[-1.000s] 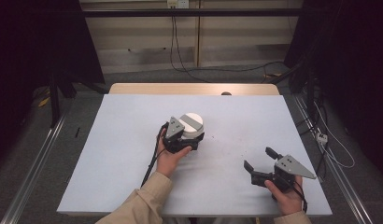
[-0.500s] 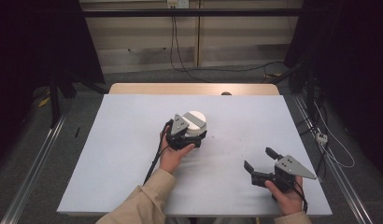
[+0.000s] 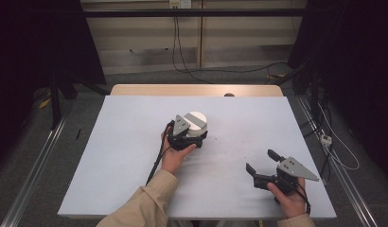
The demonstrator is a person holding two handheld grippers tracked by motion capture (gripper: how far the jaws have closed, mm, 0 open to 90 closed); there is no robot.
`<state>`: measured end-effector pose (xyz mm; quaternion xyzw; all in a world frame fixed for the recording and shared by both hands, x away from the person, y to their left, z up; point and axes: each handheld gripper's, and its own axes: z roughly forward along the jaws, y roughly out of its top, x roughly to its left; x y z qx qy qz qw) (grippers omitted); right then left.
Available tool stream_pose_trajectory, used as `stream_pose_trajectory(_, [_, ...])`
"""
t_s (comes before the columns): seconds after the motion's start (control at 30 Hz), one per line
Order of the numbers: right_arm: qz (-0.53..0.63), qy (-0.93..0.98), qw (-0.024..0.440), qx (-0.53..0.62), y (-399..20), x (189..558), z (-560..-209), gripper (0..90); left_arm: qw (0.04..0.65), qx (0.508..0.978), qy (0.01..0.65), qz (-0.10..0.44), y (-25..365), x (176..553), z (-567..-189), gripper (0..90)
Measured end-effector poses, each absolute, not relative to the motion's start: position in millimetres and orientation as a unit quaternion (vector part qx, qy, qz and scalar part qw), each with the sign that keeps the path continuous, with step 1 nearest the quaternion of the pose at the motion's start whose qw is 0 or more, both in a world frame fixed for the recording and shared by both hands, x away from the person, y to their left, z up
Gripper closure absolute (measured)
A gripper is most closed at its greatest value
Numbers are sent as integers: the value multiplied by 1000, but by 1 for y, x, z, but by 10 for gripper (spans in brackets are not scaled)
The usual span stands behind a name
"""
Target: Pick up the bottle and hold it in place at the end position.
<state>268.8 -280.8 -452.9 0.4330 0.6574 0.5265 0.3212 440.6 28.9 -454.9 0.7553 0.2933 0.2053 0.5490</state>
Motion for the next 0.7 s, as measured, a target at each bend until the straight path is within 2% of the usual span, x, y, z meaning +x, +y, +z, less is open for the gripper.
stream_pose_trajectory(0.7, [527, 656, 320, 436, -280, 269, -453, 50, 550, 752, 288, 220, 27, 446, -461, 184])
